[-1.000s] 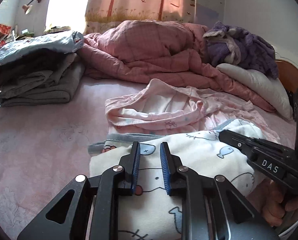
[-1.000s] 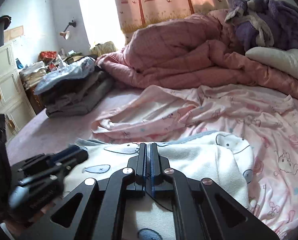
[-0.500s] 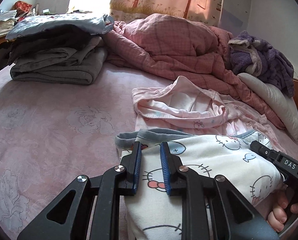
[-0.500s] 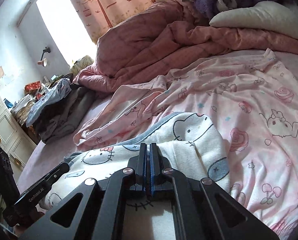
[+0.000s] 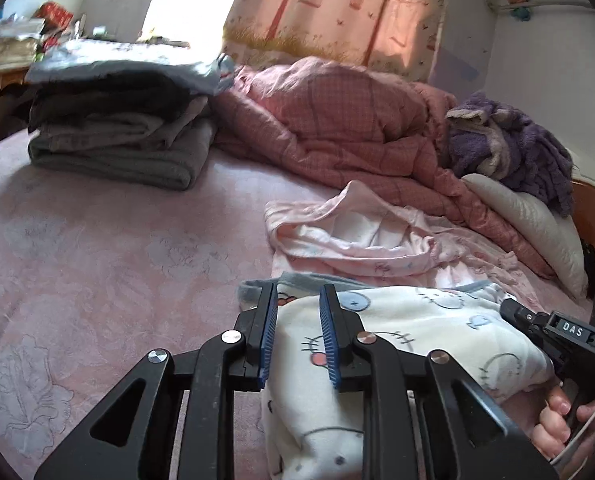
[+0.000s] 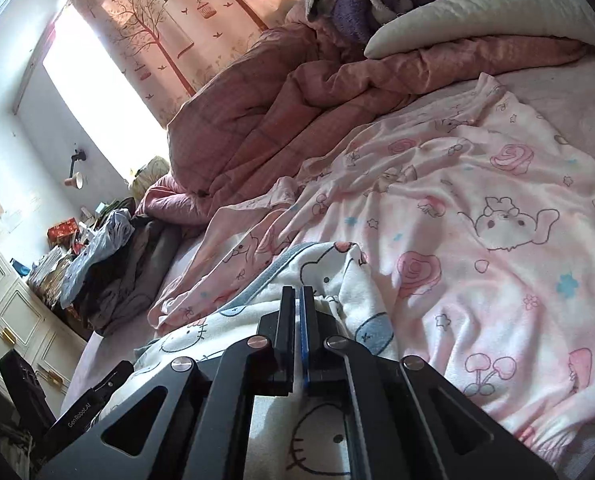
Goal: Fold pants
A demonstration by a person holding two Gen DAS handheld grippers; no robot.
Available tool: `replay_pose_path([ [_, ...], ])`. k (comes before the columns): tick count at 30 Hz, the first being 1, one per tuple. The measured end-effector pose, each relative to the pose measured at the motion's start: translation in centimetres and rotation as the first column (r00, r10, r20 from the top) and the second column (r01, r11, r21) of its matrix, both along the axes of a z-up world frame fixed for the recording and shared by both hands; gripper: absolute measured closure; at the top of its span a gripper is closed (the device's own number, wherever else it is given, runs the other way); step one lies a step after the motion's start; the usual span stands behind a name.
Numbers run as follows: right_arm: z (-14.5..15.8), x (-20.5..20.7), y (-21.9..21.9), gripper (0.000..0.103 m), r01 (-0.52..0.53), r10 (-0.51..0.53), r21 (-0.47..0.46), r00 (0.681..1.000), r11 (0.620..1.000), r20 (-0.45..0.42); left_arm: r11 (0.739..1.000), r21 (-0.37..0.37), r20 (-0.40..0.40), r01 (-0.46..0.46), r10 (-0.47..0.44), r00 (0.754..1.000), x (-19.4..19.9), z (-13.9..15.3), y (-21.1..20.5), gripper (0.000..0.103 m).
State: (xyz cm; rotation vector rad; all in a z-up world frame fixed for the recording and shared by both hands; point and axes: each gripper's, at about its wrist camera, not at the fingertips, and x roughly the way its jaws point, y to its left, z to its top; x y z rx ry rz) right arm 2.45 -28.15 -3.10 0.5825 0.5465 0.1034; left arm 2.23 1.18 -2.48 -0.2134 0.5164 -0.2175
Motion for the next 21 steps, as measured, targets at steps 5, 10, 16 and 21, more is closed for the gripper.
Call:
replay_pose_path([
  [5, 2.6, -2.7, 2.7, 0.101, -0.26, 0.259, 0.01, 0.963, 0.965, 0.076, 0.973, 0.061, 0.063, 0.225, -0.228, 0.972, -3.5, 2.8, -3.0, 0.101],
  [10, 2.4, -2.9, 5.4, 0.101, -0.437, 0.435, 0.205, 0.899, 0.876, 0.055, 0.941, -0.014, -0.024, 0.338, -0.338, 0.941, -3.0, 3.4, -5.2, 0.102],
  [16, -1.5, -1.6, 5.1, 0.102, -0.367, 0.408, 0.326, 0.911, 0.871, -0.063, 0.97, -0.083, -0.196, 0.228, -0.24, 0.951, -1.0, 0.8, -3.9, 0.101],
  [21, -2.9, -1.3, 3.8, 0.103, -0.333, 0.389, 0.397, 0.919, 0.855, -0.066, 0.979, -0.085, -0.219, 0.186, -0.201, 0.955, -1.5, 0.1, -3.0, 0.1],
])
